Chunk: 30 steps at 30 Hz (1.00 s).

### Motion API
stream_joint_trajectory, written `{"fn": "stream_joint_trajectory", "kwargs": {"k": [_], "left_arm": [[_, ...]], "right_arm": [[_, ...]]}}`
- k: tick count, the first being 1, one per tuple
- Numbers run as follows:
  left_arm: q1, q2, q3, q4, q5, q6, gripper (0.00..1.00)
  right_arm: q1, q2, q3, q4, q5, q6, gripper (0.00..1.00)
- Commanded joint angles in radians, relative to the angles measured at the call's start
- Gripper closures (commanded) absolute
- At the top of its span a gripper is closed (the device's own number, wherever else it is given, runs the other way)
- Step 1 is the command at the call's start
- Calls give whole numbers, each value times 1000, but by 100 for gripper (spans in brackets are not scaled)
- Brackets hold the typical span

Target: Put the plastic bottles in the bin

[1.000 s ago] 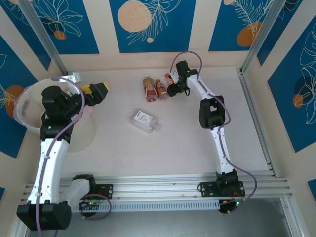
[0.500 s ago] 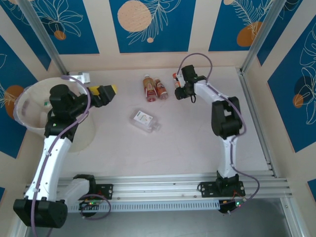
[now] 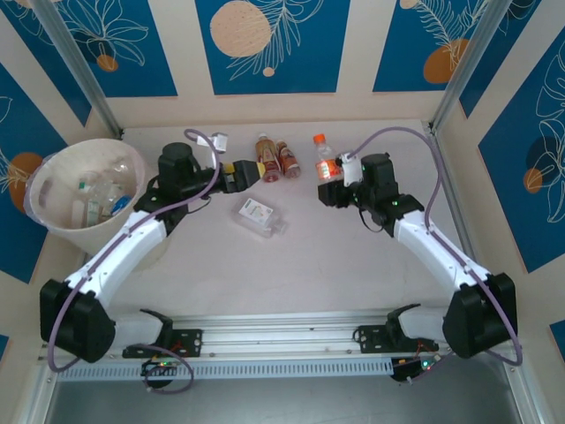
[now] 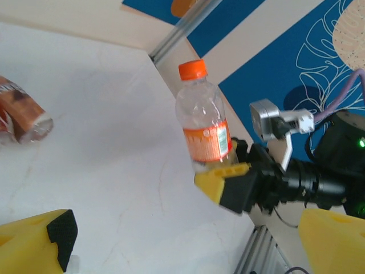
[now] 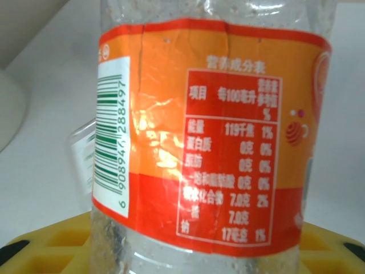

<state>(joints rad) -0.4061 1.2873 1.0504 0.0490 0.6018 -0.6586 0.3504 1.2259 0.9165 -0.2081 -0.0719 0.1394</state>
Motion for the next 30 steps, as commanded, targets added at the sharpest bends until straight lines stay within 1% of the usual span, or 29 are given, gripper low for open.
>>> {"fn": "stream_joint_trajectory", "kwargs": {"k": [1, 5, 11, 14, 16, 18, 19, 20, 23, 26, 27, 30], "left_arm": [[-39, 54, 53, 121, 6, -77, 0], [-65, 131, 70, 199, -11, -156, 0], [-92, 222, 91, 305, -21, -254, 0], [-111, 256, 110, 312, -31, -258, 1], [-119, 273, 124, 308, -37, -254, 2], [-120, 285, 135, 306, -43, -248, 4], [-119, 288, 140, 305, -51, -244, 7], [-119, 291, 140, 304, -58, -233, 13], [-121, 289, 148, 265, -86, -197, 32], [-124, 281, 150, 229, -90, -162, 51], [-125, 276, 145, 218, -101, -152, 59], [-125, 249, 120, 209, -138, -135, 78]], "right_arm": [[40, -80, -79, 96, -138, 49, 63], [87, -117, -139, 188, -200, 83, 63], [143, -72, -126, 243, -233, 89, 63], [167, -37, -113, 281, -268, 93, 63], [182, -7, -88, 275, -299, 85, 63], [201, 25, -59, 248, -305, 67, 63], [210, 36, -49, 241, -308, 61, 62], [215, 49, -42, 234, -311, 55, 62], [225, 73, -27, 233, -309, 56, 62], [227, 91, -12, 243, -304, 64, 62], [227, 98, -7, 246, -307, 66, 61], [230, 112, 8, 248, -320, 69, 59]]}}
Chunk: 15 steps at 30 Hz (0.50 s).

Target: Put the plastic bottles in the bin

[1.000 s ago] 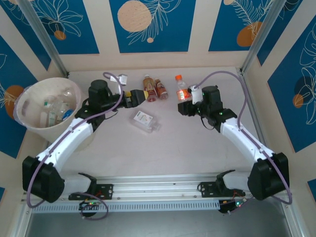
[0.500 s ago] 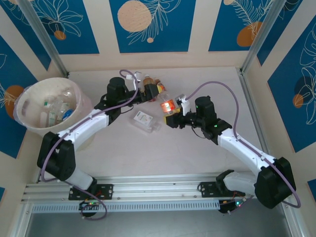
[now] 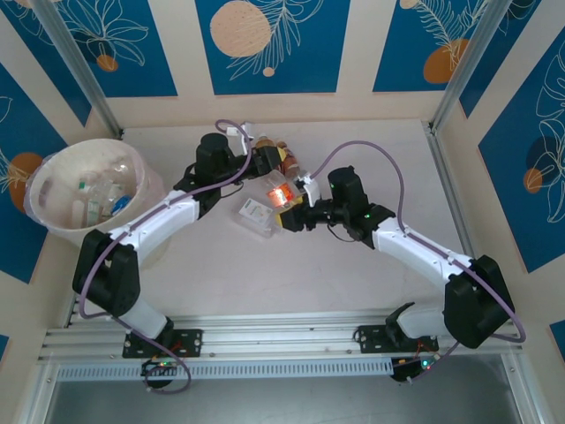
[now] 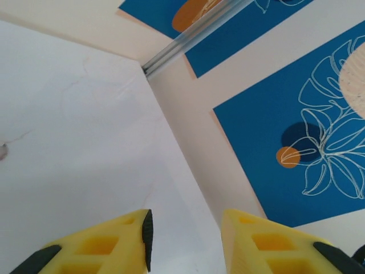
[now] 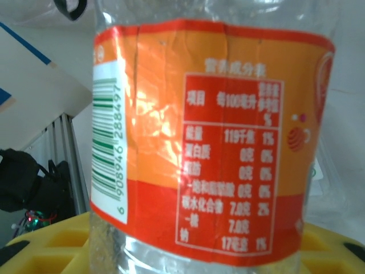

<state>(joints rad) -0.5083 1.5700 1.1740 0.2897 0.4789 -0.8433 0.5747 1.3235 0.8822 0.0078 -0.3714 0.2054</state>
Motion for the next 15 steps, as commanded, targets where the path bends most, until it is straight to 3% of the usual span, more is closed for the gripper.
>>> {"fn": "stream_joint_trajectory", "kwargs": {"k": [1, 4, 5, 10, 11, 15], "left_arm": [[-22, -38, -8, -35, -20, 54, 83], [-22, -47, -4, -57, -16, 73, 100], [-21, -48, -1, -61, -13, 78, 100], [-20, -57, 5, -81, -12, 107, 100], [-21, -61, 10, -95, -18, 122, 100], [-18, -73, 26, -147, -64, 163, 100]], "right_arm": [[5, 16, 46, 33, -25, 3, 58], [5, 11, 45, 37, -23, 7, 52], [5, 6, 43, 39, -17, 10, 47], [1, -29, 35, 18, 39, 1, 12], [-3, -42, 29, 15, 42, -10, 0], [-20, -101, 17, -20, 47, -41, 1]]}}
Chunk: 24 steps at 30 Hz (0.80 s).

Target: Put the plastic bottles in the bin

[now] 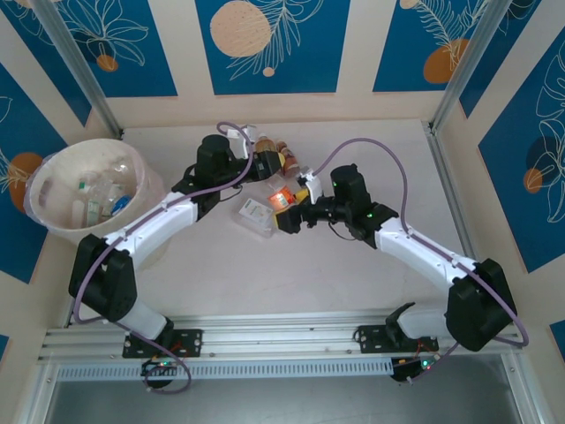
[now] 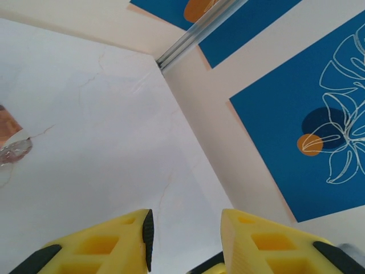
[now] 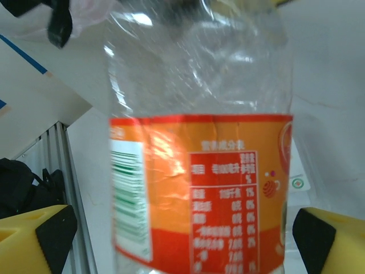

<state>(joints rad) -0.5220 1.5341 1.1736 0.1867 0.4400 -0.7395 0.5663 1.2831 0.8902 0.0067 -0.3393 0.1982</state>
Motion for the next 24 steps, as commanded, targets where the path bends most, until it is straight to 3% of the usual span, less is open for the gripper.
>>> {"fn": "stream_joint_trajectory", "kwargs": {"k": [1, 5, 11, 14, 17, 24], "left_arm": [[-5, -40, 28, -48, -31, 63, 100], [-2, -53, 30, -74, -71, 90, 100], [3, -100, 33, -133, -152, 147, 100], [8, -138, 19, -139, -176, 136, 100], [12, -176, 15, -143, -172, 130, 100], [14, -331, 82, -310, -316, 262, 100]], "right_arm": [[-16, -75, 5, -26, 20, -40, 1], [-35, -141, -15, -60, 68, -82, 1], [-68, -227, -23, -154, 295, -143, 1], [-96, -233, -33, -147, 501, -74, 1], [-148, -228, -50, -130, 598, 15, 1], [-245, -202, -81, -86, 621, 188, 1]]}}
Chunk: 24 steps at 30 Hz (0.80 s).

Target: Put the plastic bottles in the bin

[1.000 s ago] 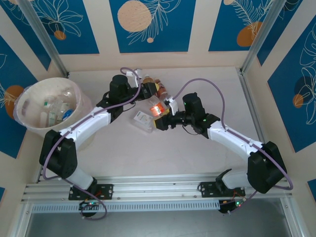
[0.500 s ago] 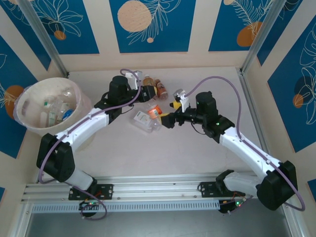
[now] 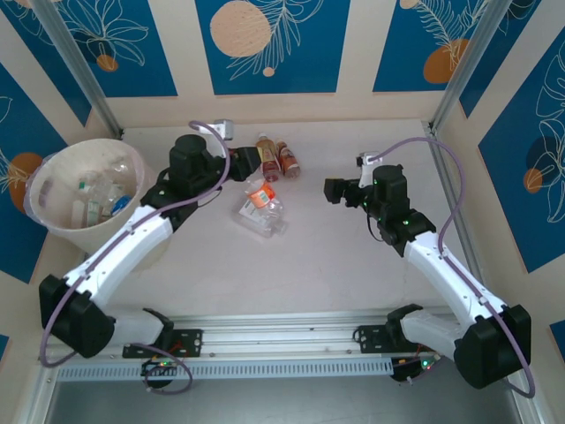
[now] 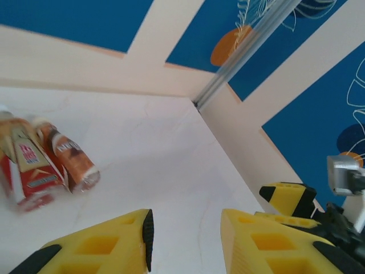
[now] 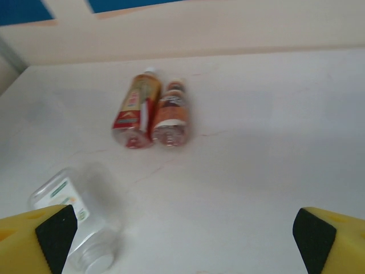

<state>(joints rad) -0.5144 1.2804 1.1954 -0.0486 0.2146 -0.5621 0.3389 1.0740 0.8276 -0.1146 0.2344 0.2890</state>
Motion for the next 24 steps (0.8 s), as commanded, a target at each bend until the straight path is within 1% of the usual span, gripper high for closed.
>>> {"fn": "stream_joint_trajectory", "kwargs": {"k": [1, 5, 7, 12, 14, 16, 18, 22, 24], "left_arm": [[7, -99, 65, -89, -117, 104, 100], [7, -198, 97, -138, -260, 196, 100], [7, -236, 103, -141, -329, 217, 100], [7, -293, 176, -174, -406, 309, 100], [7, -305, 221, -191, -466, 365, 100], [6, -304, 249, -189, -573, 443, 100], [7, -291, 261, -152, -717, 536, 100], [13, -257, 289, -78, -904, 706, 100], [34, -240, 290, -13, -1013, 802, 100]], "right_arm": [[-22, 11, -18, 40, 40, 109, 1], [-34, 30, -4, 33, 25, 146, 1], [-38, 37, 1, 33, 14, 157, 1], [-42, 60, 1, 61, -4, 181, 1], [-43, 74, 7, 65, -12, 185, 1], [-44, 88, 16, 67, -20, 189, 1], [-43, 103, 18, 81, -28, 198, 1], [-44, 123, 27, 98, -48, 212, 1], [-44, 130, 33, 94, -58, 214, 1]]}}
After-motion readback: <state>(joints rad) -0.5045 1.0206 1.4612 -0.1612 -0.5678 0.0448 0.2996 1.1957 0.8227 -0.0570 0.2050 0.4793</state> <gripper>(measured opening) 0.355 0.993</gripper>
